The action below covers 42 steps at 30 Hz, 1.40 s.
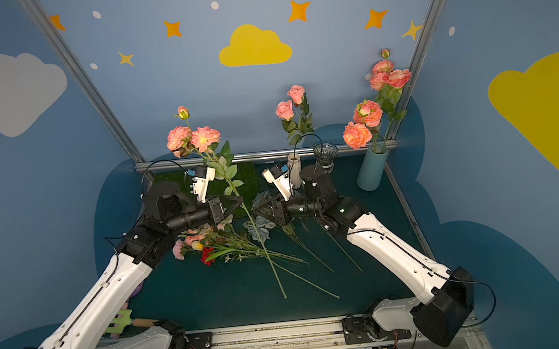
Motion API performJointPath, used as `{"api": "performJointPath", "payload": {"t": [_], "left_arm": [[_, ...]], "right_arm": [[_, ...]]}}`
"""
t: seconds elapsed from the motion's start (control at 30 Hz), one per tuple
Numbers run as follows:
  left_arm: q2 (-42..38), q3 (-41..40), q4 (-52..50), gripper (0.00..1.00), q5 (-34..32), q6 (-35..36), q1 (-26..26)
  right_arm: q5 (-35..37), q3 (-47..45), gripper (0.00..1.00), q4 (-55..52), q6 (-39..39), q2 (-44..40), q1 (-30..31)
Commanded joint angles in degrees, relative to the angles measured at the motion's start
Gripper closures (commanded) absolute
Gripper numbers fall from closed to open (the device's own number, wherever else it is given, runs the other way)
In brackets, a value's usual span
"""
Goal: Place the pink flowers into the vase
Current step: Pick up the flower at the center of the board, then place the flower in the vase.
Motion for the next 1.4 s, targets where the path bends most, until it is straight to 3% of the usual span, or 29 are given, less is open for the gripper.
{"api": "performJointPath", "payload": {"t": [0.0, 0.33, 0.53, 0.57, 0.6, 0.67, 0.77, 0.8, 0.9, 1.07, 1.23, 1.37], "left_arm": [[-1.0, -0.7, 4.6, 0.98, 8.8, -0.5, 0.7], [0.0, -0.7, 5.7, 0.98, 10.9, -1.5, 0.7], [0.9, 0.9, 1.7, 0.98, 9.1, -0.1, 0.5], [1.1, 1.5, 0.1, 0.93, 8.0, 0.4, 0.4], [1.1, 2.1, -1.4, 0.77, 7.2, 1.0, 0.4], [0.5, 2.3, -3.1, 0.32, 5.4, 1.1, 0.4], [-2.0, 1.9, -4.1, 0.05, 2.7, 0.7, 0.3], [-2.9, 2.0, -4.9, 0.02, 1.9, 0.7, 0.3], [-5.8, 2.1, -8.2, 0.00, -3.2, 1.0, 0.6], [-9.2, 1.4, -13.8, 0.00, -10.7, 3.8, 1.3], [-11.7, -1.7, -14.1, 0.00, -10.7, 3.3, 4.9], [-12.9, -4.2, -12.8, 0.00, -6.6, 1.7, 9.9]], "right_arm": [[-3.8, 2.0, 0.68, 1.7, -0.5, 0.5, 1.0], [-3.7, 3.7, 0.72, 0.5, -1.7, 3.3, 2.6], [-3.2, 4.1, 1.00, 0.4, -2.4, 3.7, 2.7], [-2.7, 4.1, 1.00, 0.3, -2.5, 3.6, 2.8], [-2.1, 4.1, 1.00, 0.2, -2.6, 3.4, 2.8], [0.1, 4.1, 1.00, 0.1, -2.5, 3.0, 2.9], [11.2, 4.1, 1.00, -1.5, -3.3, 2.3, 3.9], [17.0, 4.0, 1.00, -1.7, -3.7, 1.8, 4.3], [37.6, 2.6, 1.00, 0.1, -5.3, 0.6, 6.1], [64.1, 3.6, 1.00, 9.5, -11.6, 3.6, 7.2], [84.3, 14.9, 1.00, 15.8, -24.0, 12.6, 6.0], [92.3, 24.4, 1.00, 22.8, -33.9, 19.5, 1.9]]}}
